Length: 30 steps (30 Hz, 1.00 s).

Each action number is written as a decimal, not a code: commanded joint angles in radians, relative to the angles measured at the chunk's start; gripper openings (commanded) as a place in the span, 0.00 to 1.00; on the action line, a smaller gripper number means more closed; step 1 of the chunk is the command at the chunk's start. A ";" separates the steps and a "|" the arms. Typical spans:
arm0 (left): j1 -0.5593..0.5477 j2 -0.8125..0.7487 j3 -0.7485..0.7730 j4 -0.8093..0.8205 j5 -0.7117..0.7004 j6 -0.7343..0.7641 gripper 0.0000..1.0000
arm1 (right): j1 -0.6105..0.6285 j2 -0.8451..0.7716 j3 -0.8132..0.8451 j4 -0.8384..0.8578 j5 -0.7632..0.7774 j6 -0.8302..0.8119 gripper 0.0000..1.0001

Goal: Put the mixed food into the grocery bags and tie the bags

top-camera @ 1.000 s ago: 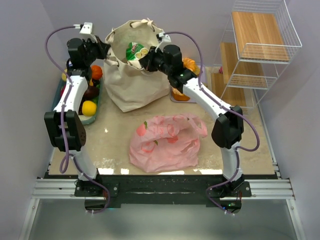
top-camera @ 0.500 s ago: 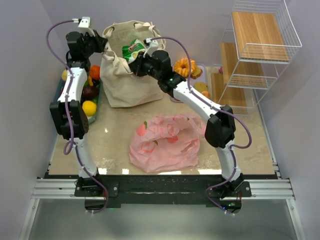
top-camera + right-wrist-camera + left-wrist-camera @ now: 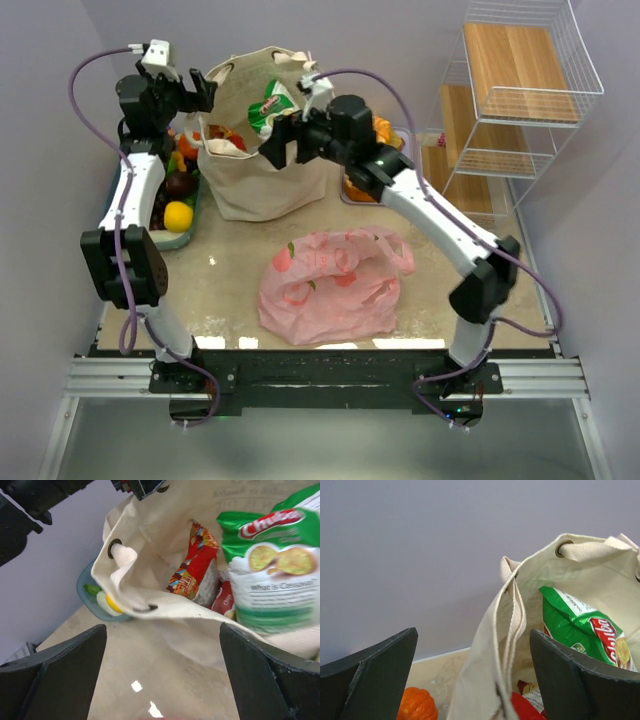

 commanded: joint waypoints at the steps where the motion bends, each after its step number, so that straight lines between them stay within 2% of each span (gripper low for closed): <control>1: 0.002 -0.183 -0.123 0.107 -0.118 0.049 1.00 | -0.004 -0.260 -0.126 -0.025 0.069 -0.083 0.99; 5: 0.000 -0.304 -0.227 0.118 -0.195 0.064 1.00 | -0.004 -0.403 -0.320 -0.042 0.159 -0.099 0.99; 9: -0.035 -0.391 -0.301 0.070 -0.271 0.075 1.00 | -0.004 -0.547 -0.505 -0.059 0.198 -0.048 0.97; 11: -0.103 -0.436 -0.296 0.012 -0.352 0.144 1.00 | -0.004 -0.639 -0.616 -0.060 0.190 -0.013 0.96; 15: -0.265 -0.517 -0.316 -0.088 -0.425 0.189 0.98 | -0.003 -0.762 -0.752 -0.094 0.176 0.056 0.92; 18: -0.426 -0.598 -0.419 -0.115 -0.464 0.175 0.95 | -0.003 -0.839 -0.847 -0.123 0.164 0.074 0.93; 19: -0.540 -0.617 -0.453 -0.115 -0.513 0.184 0.94 | -0.004 -0.850 -0.880 -0.140 0.170 0.068 0.95; 21: -0.659 -0.651 -0.540 -0.129 -0.580 0.184 0.93 | -0.003 -0.873 -0.897 -0.214 0.248 0.048 0.97; 22: -0.764 -0.657 -0.568 -0.146 -0.629 0.170 0.93 | -0.004 -0.878 -0.901 -0.242 0.323 0.047 0.97; 25: -0.900 -0.671 -0.666 -0.169 -0.654 0.129 0.93 | -0.004 -0.890 -0.903 -0.307 0.401 0.041 0.97; 30: -0.933 -0.715 -0.804 -0.261 -0.656 -0.017 0.93 | -0.004 -0.898 -0.920 -0.321 0.432 0.035 0.95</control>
